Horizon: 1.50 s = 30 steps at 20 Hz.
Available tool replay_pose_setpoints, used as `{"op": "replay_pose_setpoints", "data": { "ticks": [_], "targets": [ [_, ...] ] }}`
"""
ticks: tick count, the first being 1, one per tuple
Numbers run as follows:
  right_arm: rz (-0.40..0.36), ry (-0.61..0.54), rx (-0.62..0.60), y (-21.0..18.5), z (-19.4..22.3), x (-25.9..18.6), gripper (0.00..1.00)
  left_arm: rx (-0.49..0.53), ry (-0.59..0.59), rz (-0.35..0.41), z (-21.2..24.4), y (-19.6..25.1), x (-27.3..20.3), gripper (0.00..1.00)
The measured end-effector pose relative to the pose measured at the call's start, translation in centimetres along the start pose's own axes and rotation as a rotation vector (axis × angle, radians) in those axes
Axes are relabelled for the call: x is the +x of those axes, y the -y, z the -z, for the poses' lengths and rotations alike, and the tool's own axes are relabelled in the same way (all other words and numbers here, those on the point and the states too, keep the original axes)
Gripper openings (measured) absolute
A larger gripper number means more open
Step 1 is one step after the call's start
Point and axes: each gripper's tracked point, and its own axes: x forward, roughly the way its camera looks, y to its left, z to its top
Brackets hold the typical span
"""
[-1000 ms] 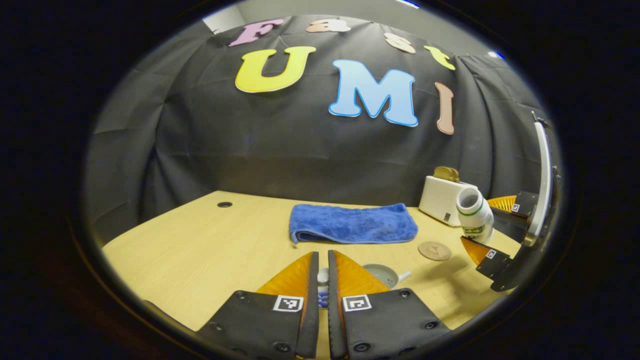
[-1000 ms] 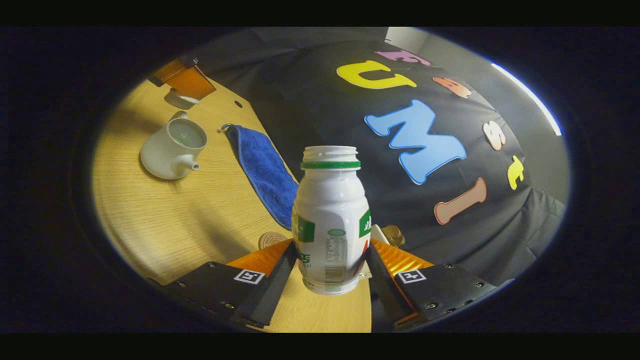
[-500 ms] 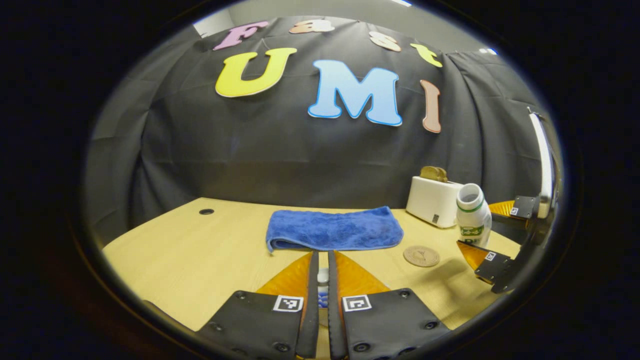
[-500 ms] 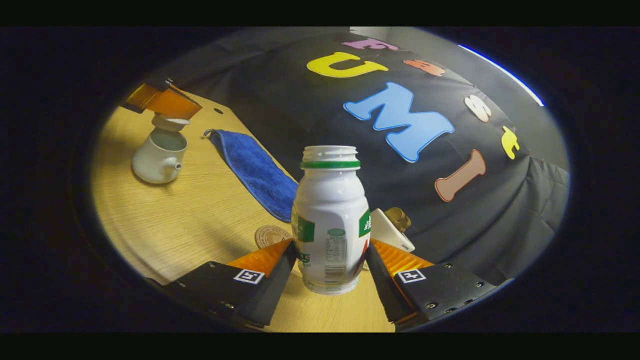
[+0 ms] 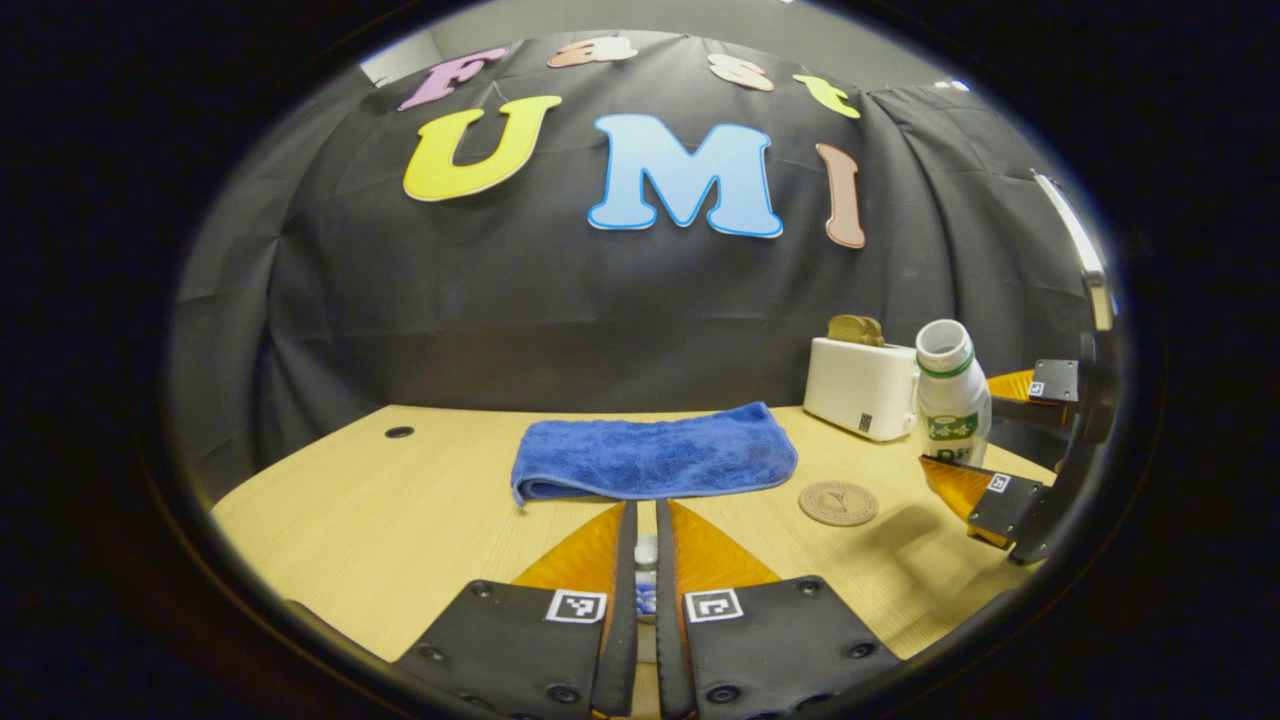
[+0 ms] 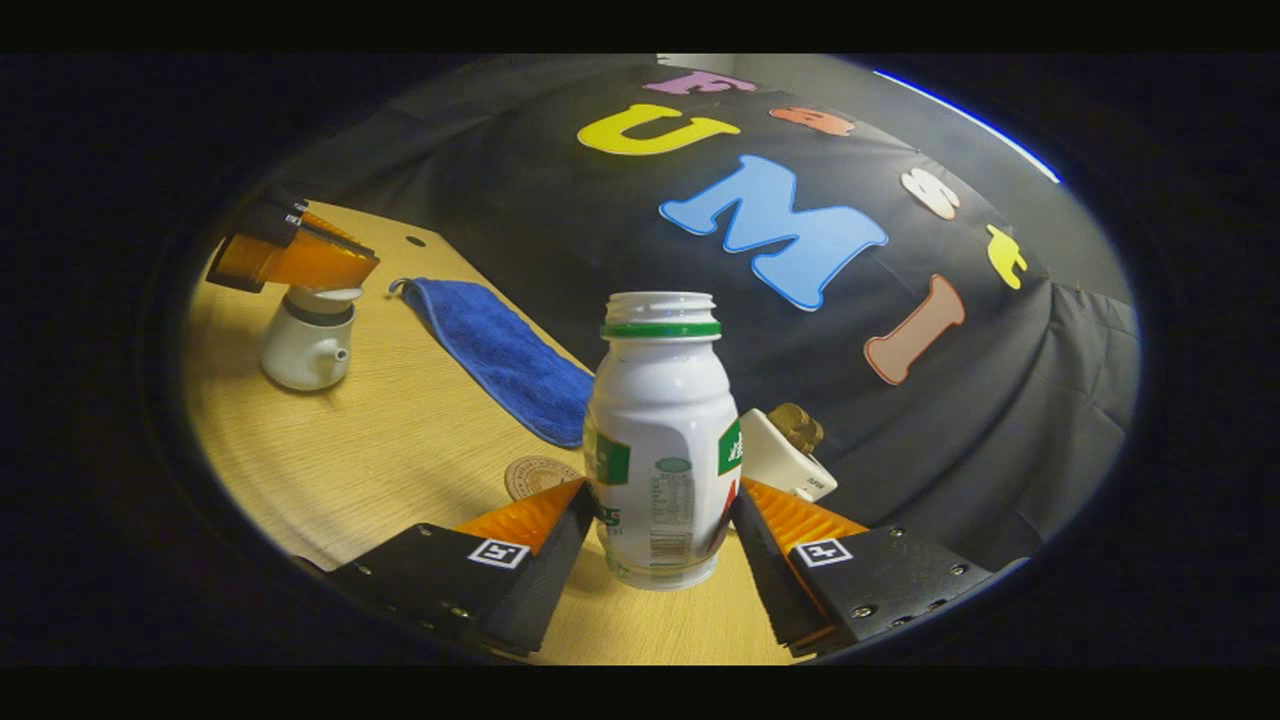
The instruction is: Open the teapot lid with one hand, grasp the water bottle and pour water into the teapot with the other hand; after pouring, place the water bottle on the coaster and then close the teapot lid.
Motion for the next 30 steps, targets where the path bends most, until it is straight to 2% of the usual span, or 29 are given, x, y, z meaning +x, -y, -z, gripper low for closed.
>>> {"op": "replay_pose_setpoints", "data": {
  "ticks": [3,5,10,13,14,16,20,26,29,30],
  "targets": [
    [-0.002,-0.002,0.003,0.0,0.2,0.1,0.81,0.022,-0.013,-0.007,0.5,0.1,0.4,0.19],
    [-0.004,-0.001,0.005,0.0,0.2,0.1,0.81,0.035,-0.019,-0.021,0.9,0.1,0.7,0.12],
    [-0.022,0.003,0.047,-0.2,-0.2,0.5,0.81,0.039,-0.014,-0.021,1.4,0.1,0.6,0.18],
    [-0.048,0.0,0.101,-0.8,-0.5,1.0,0.81,0.02,0.015,-0.008,0.6,0.5,0.5,0.39],
    [-0.053,0.001,0.116,-0.9,-0.7,1.2,0.81,0.015,0.026,-0.008,0.5,0.4,0.4,0.34],
    [-0.066,0.002,0.149,-1.2,-1.0,1.7,0.81,0.01,0.039,-0.009,0.0,0.3,0.1,0.42],
    [-0.124,0.001,0.28,-2.3,-1.9,3.2,0.81,0.001,0.064,-0.014,-1.1,-0.3,-0.6,0.43],
    [-0.169,-0.019,0.487,-3.3,-2.9,6.3,0.81,0.005,0.078,-0.02,-1.6,-0.7,-1.4,0.42],
    [-0.175,-0.024,0.581,-3.7,-3.0,7.6,0.81,-0.002,0.087,-0.015,-1.7,-0.7,-1.6,0.34],
    [-0.168,-0.029,0.599,-3.7,-2.8,8.0,0.81,-0.002,0.089,-0.014,-1.8,-0.7,-1.6,0.34]
  ]
}}
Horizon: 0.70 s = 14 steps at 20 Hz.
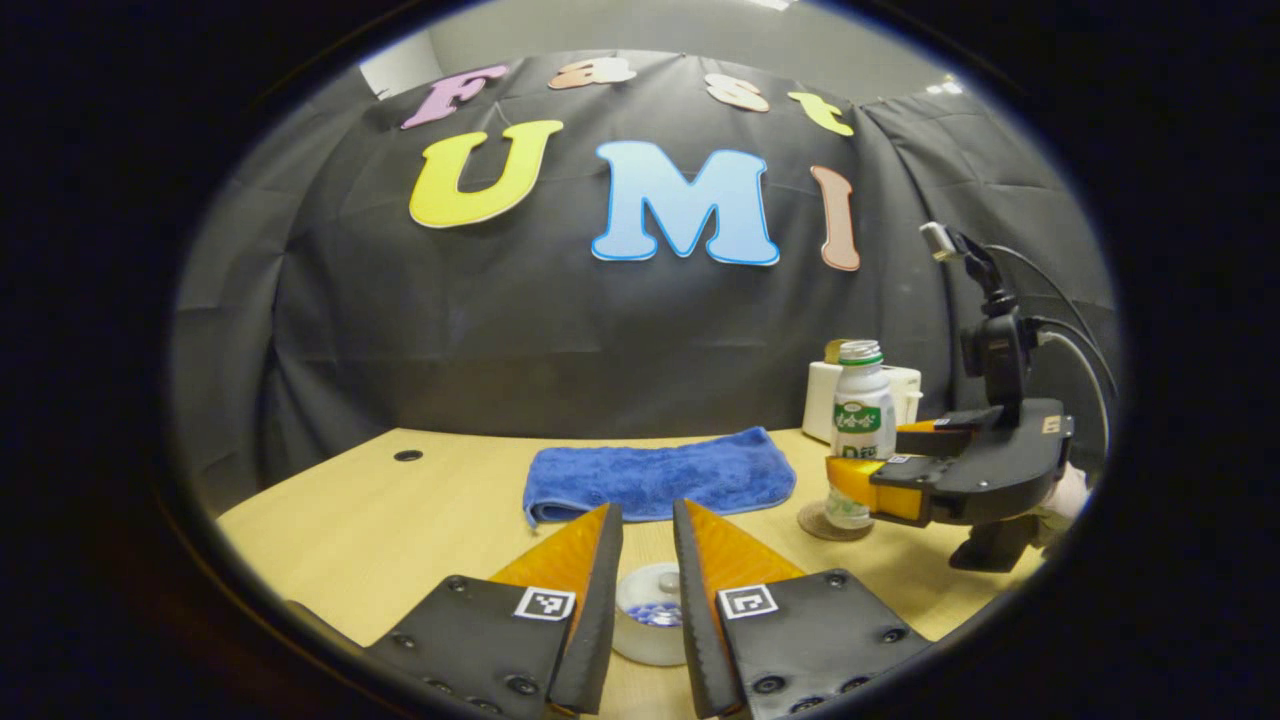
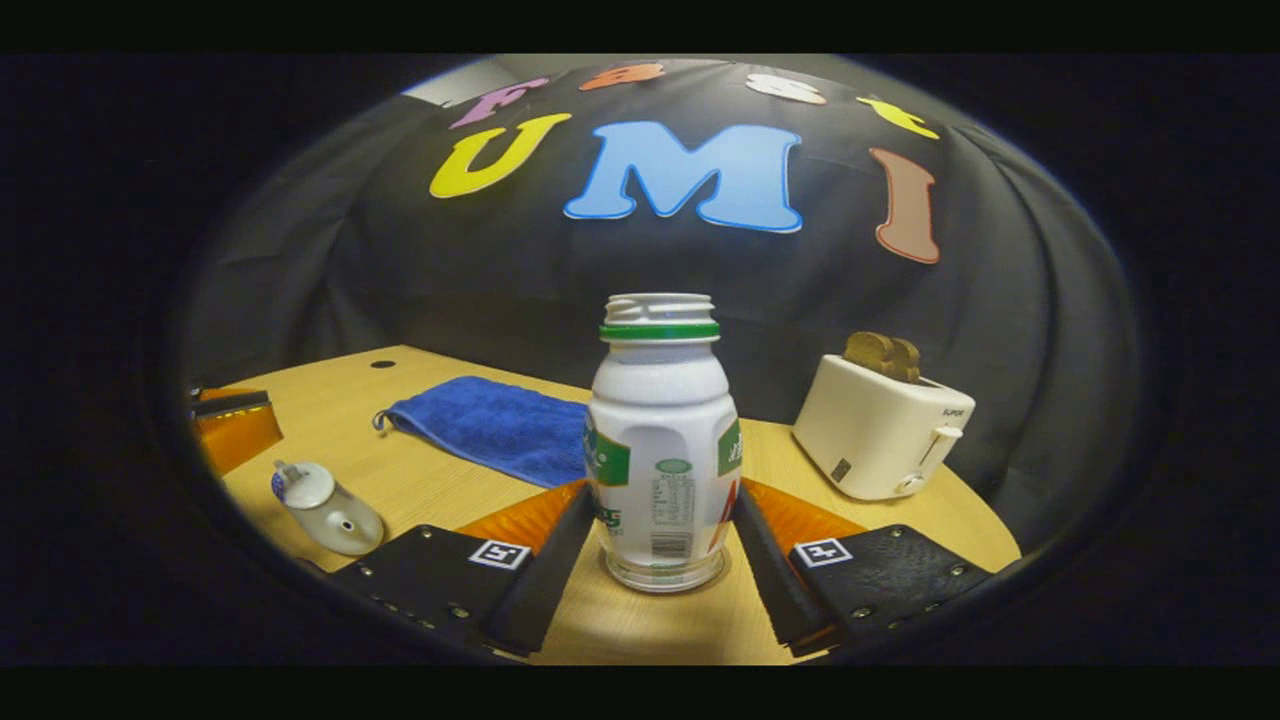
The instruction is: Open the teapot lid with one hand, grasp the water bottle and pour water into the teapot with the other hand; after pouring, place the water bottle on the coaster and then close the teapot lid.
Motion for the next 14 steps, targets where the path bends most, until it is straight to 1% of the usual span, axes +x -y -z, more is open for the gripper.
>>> {"op": "replay_pose_setpoints", "data": {
  "ticks": [1,2,7,12,14],
  "targets": [
    [0.008,0.002,0.014,0.3,0.0,0.3,0.81,-0.001,0.002,0.0,-0.2,0.0,0.0,0.34],
    [0.015,0.002,0.028,0.4,0.1,0.7,0.81,-0.004,0.004,0.0,-0.1,-0.1,-0.1,0.42],
    [0.019,-0.011,0.115,0.9,0.4,1.6,0.81,-0.02,0.005,0.003,-0.1,-0.1,-0.3,0.42],
    [0.02,-0.012,0.144,1.1,0.6,2.0,0.81,-0.021,0.001,0.003,0.1,-0.1,-0.6,0.43],
    [0.02,-0.015,0.133,1.0,0.5,2.1,0.81,-0.025,-0.001,0.007,0.2,0.1,-0.7,0.43]
  ]
}}
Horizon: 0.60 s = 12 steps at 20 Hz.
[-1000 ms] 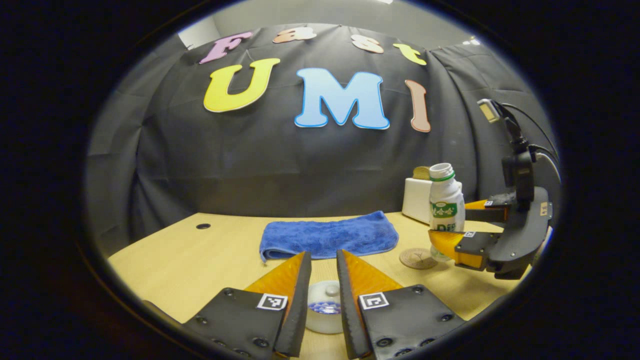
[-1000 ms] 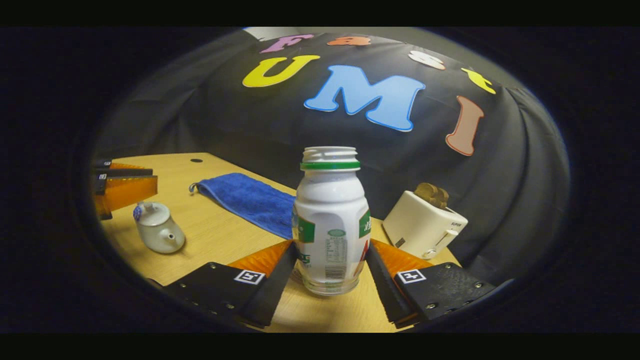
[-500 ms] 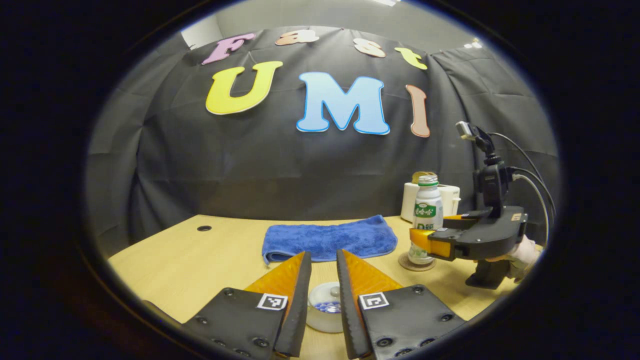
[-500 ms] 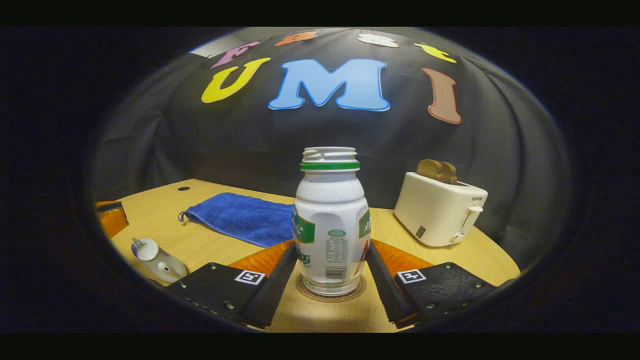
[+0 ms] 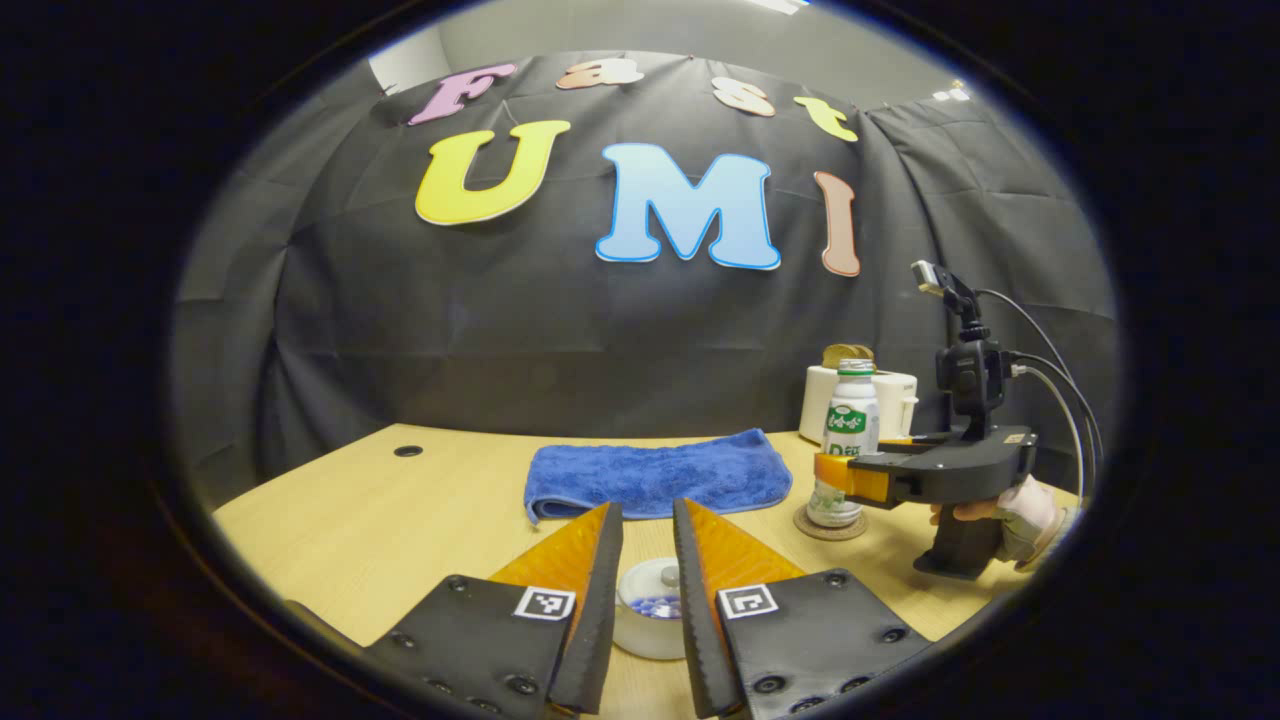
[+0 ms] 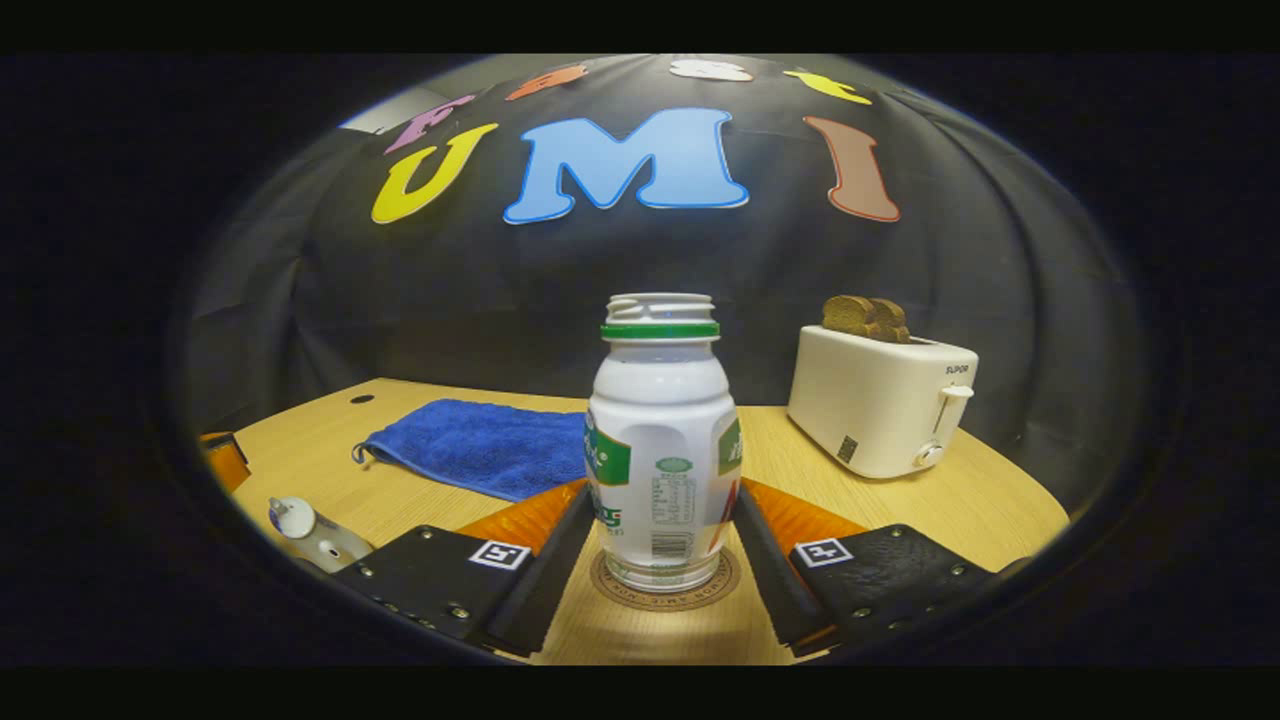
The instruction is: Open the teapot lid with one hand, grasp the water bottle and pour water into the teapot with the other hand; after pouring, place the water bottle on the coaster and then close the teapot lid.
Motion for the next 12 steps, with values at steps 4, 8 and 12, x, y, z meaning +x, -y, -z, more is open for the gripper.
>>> {"op": "replay_pose_setpoints", "data": {
  "ticks": [4,8,12],
  "targets": [
    [0.003,0.004,-0.036,0.4,0.3,-0.9,0.92,0.004,0.003,0.005,-0.1,0.4,-0.1,0.43],
    [0.011,0.022,-0.038,0.6,0.1,-1.9,0.95,0.006,0.004,0.012,-0.1,1.2,-0.6,0.43],
    [0.012,0.058,-0.044,0.8,0.2,-4.1,0.95,0.012,0.011,0.013,0.2,2.0,-1.4,0.43]
  ]
}}
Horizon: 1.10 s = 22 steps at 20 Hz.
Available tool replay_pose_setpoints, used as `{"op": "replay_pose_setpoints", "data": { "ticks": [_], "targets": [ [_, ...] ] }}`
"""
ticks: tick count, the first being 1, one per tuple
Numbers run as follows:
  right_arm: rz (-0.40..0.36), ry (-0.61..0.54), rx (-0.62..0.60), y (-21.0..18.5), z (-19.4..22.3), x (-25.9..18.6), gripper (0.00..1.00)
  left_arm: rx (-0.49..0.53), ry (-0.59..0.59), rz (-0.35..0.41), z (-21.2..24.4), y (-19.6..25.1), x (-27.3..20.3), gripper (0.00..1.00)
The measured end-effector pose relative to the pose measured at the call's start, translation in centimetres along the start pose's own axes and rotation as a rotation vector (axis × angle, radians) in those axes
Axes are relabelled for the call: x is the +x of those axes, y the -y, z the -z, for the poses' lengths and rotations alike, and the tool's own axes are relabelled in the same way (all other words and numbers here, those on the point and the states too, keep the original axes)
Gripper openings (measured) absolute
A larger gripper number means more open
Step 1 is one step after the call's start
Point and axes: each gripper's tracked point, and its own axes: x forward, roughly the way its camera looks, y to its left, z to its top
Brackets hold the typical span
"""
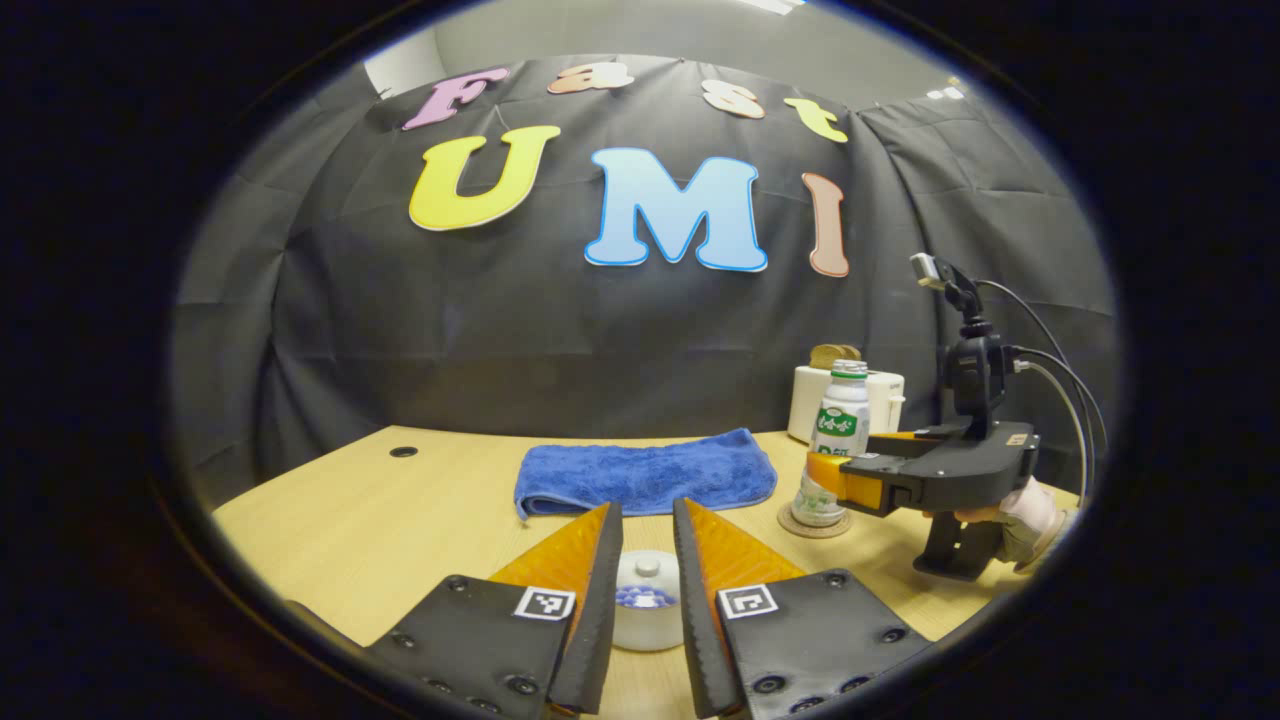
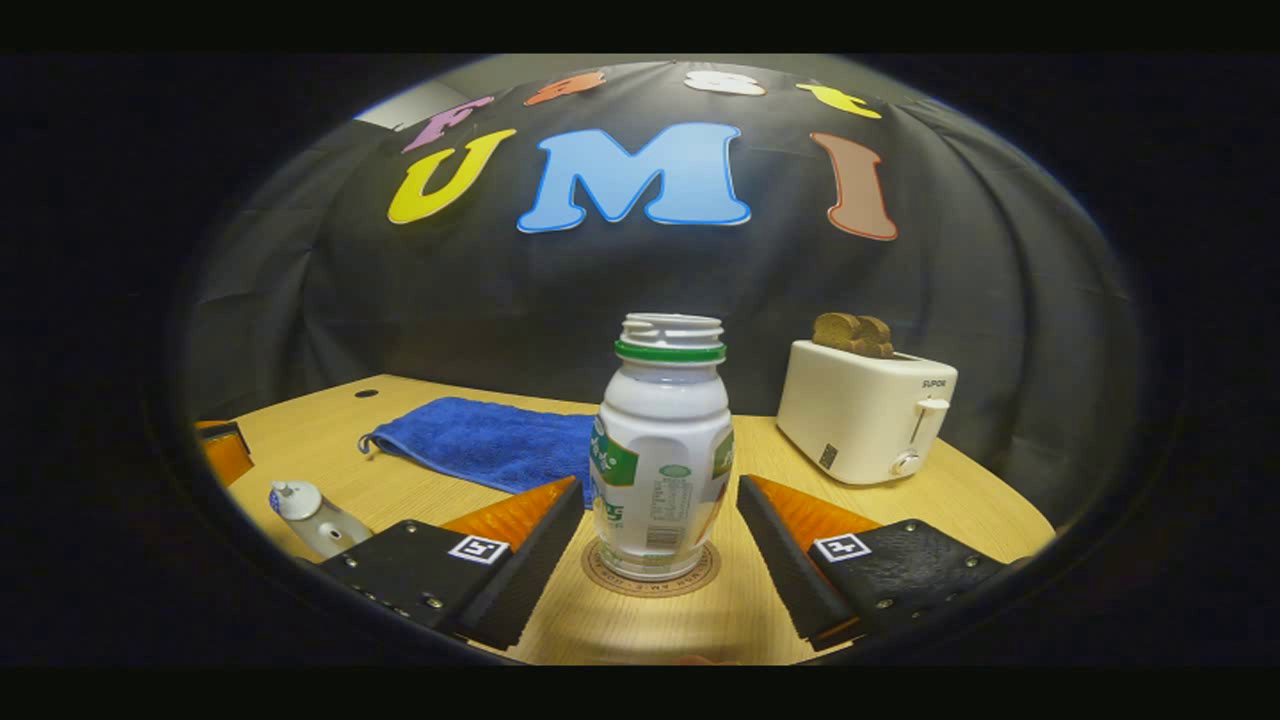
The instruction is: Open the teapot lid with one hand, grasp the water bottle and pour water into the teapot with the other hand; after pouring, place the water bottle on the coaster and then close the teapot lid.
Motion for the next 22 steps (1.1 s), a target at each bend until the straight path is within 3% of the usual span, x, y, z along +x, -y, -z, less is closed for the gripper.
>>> {"op": "replay_pose_setpoints", "data": {
  "ticks": [12,14,15,17,19,22],
  "targets": [
    [0.083,0.159,0.038,-1.5,-0.7,-13.7,0.95,0.02,0.039,-0.025,1.3,3.2,-5.5,0.43],
    [0.094,0.17,0.039,-2.0,-0.5,-14.6,0.95,0.019,0.047,-0.023,1.4,3.6,-6.4,0.43],
    [0.097,0.172,0.038,-2.2,-0.2,-15.2,0.95,0.013,0.046,-0.017,1.7,4.0,-6.7,0.34],
    [0.102,0.179,0.045,-2.4,0.3,-15.8,0.95,0.004,0.052,-0.015,1.9,4.3,-7.2,0.43],
    [0.108,0.189,0.049,-2.5,0.6,-16.1,0.95,0.004,0.059,-0.021,2.0,4.3,-7.4,0.38],
    [0.104,0.194,0.055,-2.8,1.0,-16.2,0.95,0.011,0.054,-0.026,2.5,4.4,-7.3,0.42]
  ]
}}
